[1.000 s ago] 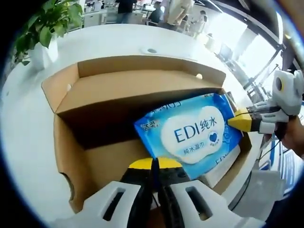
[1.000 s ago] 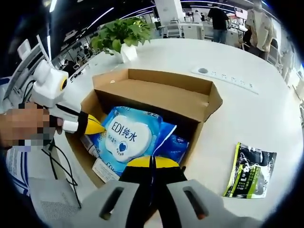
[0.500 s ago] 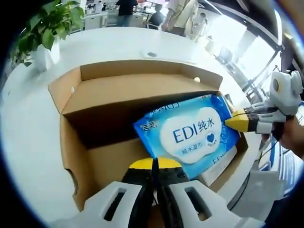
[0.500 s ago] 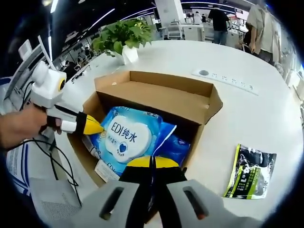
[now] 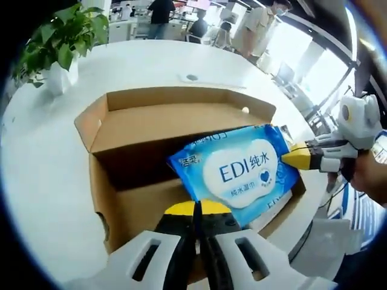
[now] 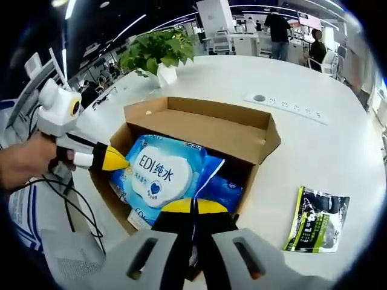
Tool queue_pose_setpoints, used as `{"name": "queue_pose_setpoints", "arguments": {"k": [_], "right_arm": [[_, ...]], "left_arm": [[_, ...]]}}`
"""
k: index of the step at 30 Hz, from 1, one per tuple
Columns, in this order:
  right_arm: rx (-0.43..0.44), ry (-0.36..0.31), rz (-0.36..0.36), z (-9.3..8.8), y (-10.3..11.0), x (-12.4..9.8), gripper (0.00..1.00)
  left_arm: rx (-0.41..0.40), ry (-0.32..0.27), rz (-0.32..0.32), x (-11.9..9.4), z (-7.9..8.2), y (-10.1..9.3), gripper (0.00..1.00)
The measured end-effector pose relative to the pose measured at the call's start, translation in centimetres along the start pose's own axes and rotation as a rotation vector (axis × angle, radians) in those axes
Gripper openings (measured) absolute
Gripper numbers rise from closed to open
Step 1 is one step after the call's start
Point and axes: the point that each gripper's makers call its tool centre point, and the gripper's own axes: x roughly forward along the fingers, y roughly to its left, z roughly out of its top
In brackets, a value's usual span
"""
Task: Operate the shoe box by opening the lid, removing the specified soft item, and placing it in the target area until the item is outside and the box remains undamaged.
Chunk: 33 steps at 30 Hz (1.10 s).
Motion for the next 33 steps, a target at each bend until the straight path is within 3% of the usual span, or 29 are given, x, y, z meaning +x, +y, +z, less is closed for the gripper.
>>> {"name": "queue_pose_setpoints", "arguments": {"k": [18,33], "right_arm": [[-0.003,-0.050,-0.020,1.3,0.5,-2.9,0.00],[0.013,-0.088,-0.067,1.6,-1.3,-6.1,0.00]], "left_arm": [[0.028,-0.037,-0.018,-3.0,1.2,-2.1,0.00],[0.065,-0.061,-0.059,-3.8,2.8,-5.7,0.00]]}}
